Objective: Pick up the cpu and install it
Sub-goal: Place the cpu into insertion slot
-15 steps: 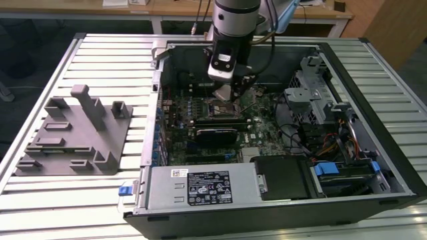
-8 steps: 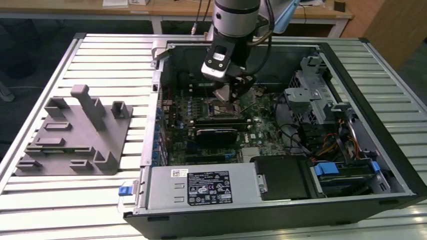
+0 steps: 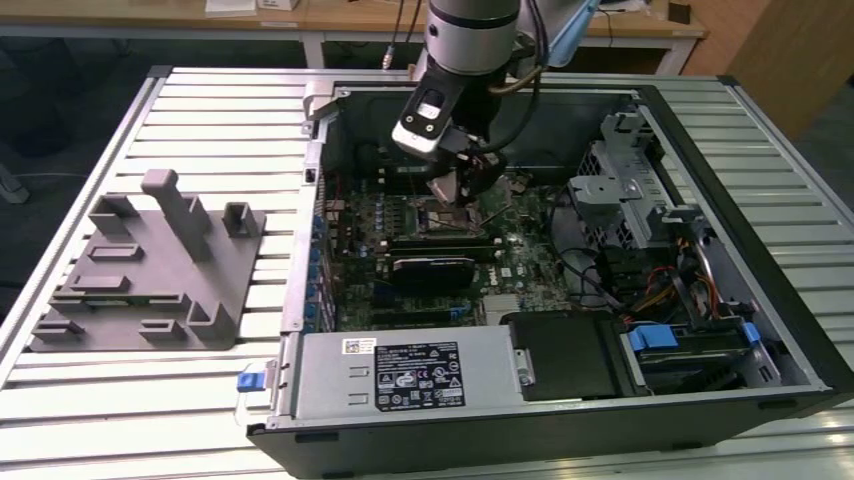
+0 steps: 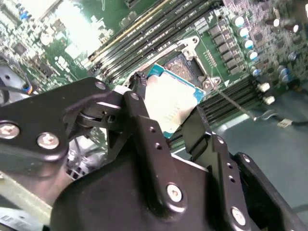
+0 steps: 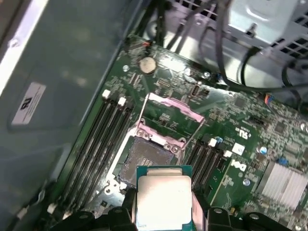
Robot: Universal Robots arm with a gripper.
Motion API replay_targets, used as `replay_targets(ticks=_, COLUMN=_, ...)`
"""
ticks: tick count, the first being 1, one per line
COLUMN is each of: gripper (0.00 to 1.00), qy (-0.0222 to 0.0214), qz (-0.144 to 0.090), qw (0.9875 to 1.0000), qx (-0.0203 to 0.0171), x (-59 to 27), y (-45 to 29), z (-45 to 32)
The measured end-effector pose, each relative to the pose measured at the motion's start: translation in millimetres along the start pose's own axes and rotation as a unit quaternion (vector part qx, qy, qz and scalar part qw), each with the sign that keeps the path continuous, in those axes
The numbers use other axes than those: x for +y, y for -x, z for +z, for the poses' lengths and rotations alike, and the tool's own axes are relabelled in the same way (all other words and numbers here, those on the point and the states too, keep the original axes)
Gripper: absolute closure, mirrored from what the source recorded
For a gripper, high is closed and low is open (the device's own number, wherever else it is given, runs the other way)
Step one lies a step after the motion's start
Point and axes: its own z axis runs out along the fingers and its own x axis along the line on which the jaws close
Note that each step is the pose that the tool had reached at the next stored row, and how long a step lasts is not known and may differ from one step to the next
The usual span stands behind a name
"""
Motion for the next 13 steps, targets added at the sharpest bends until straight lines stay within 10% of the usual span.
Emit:
replay_targets(ticks=7, gripper=0.46, qy=0.001, qz=0.063, qw=0.998, qx=-0.0018, x=0.0, y=0.0, z=0.8)
replay_targets(ticks=13, gripper=0.46, qy=0.0019, qz=0.118, qw=0.993, qx=-0.0033, x=0.0, y=0.0, z=1.5)
